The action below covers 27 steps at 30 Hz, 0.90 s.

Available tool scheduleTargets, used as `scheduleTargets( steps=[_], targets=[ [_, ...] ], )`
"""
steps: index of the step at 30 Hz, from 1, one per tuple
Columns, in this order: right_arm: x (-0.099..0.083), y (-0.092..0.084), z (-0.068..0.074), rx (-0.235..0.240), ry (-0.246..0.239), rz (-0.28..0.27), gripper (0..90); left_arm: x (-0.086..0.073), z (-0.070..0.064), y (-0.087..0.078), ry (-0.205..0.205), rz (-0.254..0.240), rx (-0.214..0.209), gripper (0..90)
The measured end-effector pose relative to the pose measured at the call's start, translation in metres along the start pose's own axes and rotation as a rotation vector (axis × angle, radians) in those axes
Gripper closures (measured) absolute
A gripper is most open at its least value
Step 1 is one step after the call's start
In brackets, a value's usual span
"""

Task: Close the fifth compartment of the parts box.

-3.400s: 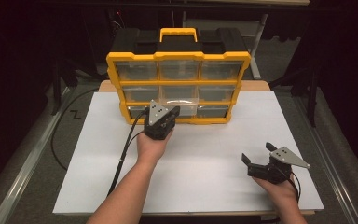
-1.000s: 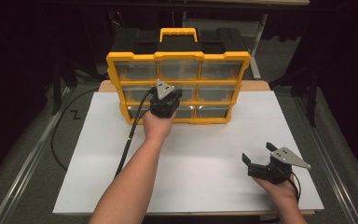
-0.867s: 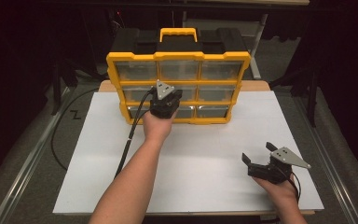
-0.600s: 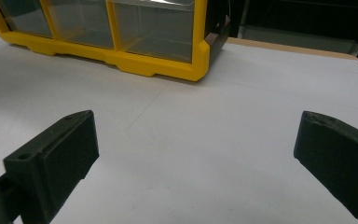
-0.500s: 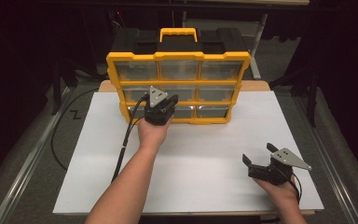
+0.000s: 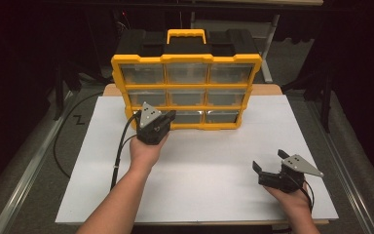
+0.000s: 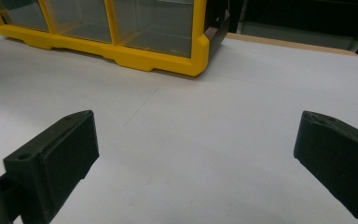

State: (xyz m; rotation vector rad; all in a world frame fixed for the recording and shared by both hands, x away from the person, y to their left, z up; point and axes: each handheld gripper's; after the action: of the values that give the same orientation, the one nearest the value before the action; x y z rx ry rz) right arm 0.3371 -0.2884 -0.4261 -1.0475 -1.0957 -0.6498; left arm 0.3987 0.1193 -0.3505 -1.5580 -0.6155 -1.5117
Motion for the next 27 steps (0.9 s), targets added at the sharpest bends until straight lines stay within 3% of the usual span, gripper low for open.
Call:
scheduleTargets(
  steps=[12,20,27],
  targets=[
    [0.000,0.000,0.001,0.000,-0.001,0.000,1.1,-0.039,0.005,-0.026,-0.032,0.007,-0.008,89.6],
    [0.000,0.001,0.000,0.000,0.000,0.000,1.1,-0.064,0.009,-0.047,-0.006,0.048,-0.001,89.6],
    [0.000,0.000,0.000,-0.003,0.005,0.003,1.1,-0.082,0.017,-0.076,0.014,0.069,0.016,89.6]
  ],
)
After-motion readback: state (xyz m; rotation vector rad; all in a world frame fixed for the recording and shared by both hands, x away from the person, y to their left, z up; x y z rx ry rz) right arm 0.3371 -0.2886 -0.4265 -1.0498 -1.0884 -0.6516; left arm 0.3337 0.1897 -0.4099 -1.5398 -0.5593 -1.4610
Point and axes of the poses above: each handheld gripper's, and its own axes: y roughly forward along the jaws, x roughly out of its top, z roughly to its left, and after that the axes turned 8 degrees about y, right-handed
